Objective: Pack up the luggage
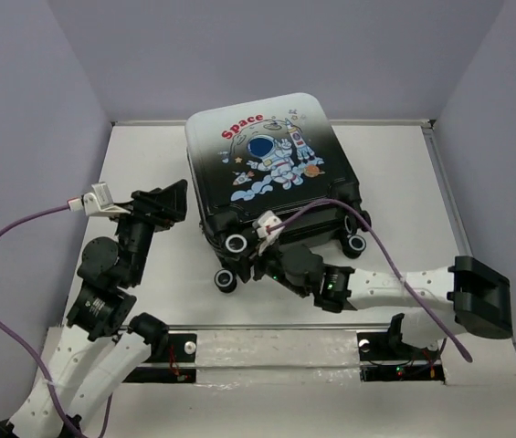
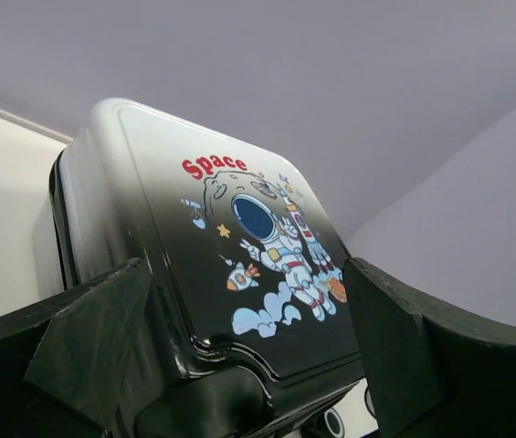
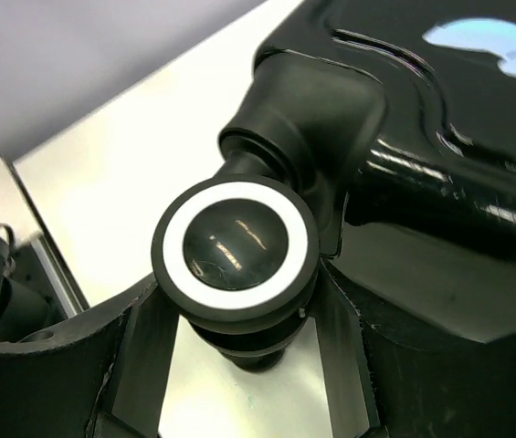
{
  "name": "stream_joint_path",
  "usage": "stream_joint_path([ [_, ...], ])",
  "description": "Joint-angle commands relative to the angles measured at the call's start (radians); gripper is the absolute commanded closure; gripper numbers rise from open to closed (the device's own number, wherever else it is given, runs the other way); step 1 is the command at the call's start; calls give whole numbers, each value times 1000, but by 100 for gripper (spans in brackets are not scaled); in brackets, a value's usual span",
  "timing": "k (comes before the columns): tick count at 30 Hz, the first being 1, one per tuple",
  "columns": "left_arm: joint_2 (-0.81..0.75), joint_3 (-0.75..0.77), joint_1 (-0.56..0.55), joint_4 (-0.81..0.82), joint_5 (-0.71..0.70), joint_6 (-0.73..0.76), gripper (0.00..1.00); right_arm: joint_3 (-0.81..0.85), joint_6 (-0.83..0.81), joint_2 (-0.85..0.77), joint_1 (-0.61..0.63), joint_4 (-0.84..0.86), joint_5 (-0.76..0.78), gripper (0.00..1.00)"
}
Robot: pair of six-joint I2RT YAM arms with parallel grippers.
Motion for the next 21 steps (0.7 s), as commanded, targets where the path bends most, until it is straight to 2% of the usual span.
stream_joint_path([
  [1,-33,102,2,-111,70,87,1,255,-137,46,161,-112,-16,34],
  [2,-36,112,2,-125,68,89,1,292,-141,49,161,-170,33,22],
  [3,-41,119,2,-137,62,92,1,319,-141,46,161,-224,85,3],
  [4,-48,123,2,-148,54,95,1,330,-147,35,161,-254,180,0],
  [9,-59,139,2,-225,83,114,1,326,-167,-190,161,-447,314,0],
  [11,-53,153,2,-237,117,123,1,311,-164,-287,161,-502,320,0],
  [12,-53,167,2,-240,150,131,1,288,-168,-392,161,-524,311,0],
  [17,-80,218,2,-223,201,155,1,196,-182,-718,161,-560,368,0],
  [21,-113,199,2,-193,195,178,1,110,-155,-933,161,-561,509,0],
])
